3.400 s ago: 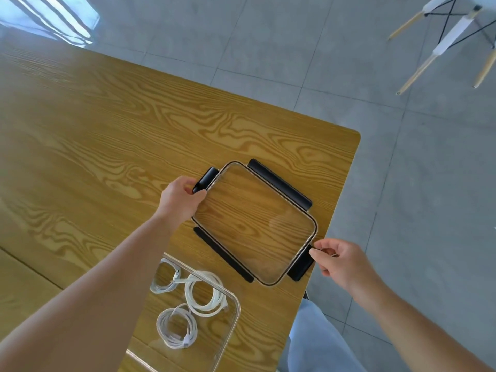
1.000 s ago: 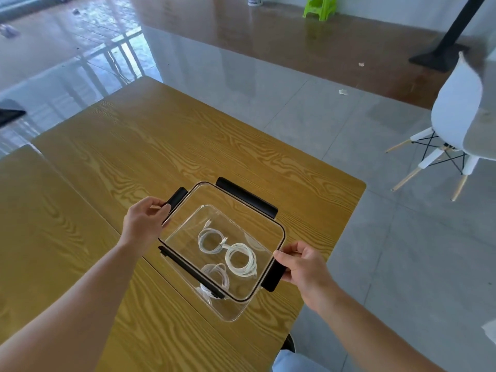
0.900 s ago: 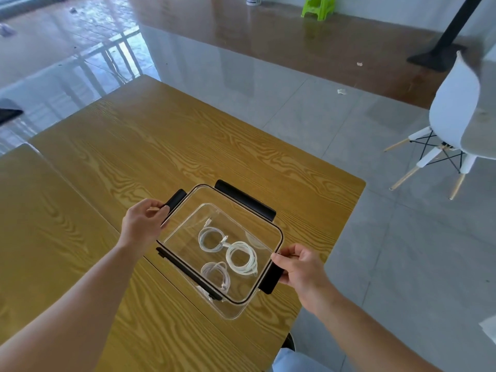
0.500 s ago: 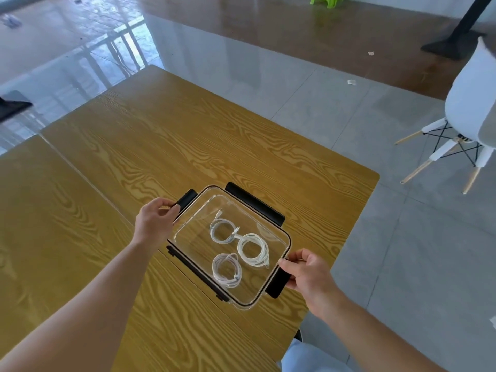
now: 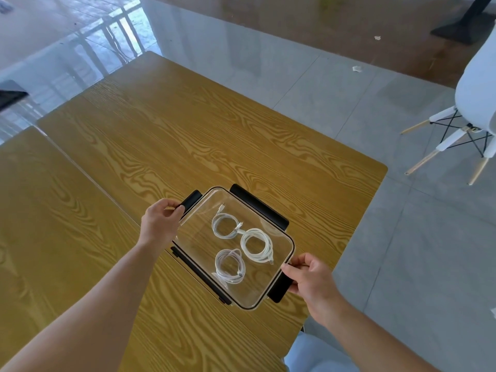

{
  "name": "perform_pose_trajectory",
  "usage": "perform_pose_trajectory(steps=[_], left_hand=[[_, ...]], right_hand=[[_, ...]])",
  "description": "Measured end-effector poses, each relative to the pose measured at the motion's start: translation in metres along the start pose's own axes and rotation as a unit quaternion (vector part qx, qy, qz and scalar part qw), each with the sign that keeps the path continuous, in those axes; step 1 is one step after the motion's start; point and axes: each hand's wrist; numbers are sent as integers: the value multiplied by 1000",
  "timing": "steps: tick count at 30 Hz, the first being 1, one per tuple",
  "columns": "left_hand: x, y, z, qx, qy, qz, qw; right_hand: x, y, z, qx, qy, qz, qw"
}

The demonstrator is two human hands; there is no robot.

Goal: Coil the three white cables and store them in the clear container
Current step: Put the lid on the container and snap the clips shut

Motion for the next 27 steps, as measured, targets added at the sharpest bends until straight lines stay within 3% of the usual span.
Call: perform_pose_trajectory(steps=[14,27], left_hand=[[10,9,9,-18,19,-25,999],[18,19,23,-74,38,-146,986]], right_hand=[[-1,-9,5,3,7,9,1000],[-1,-12,10,12,18,23,1000]])
Point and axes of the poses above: each hand's wrist, its own z-axis towards the middle knuckle, its own x-axis out of the palm, y = z × x, and after that the axes turned 3 degrees about -x, right-handed
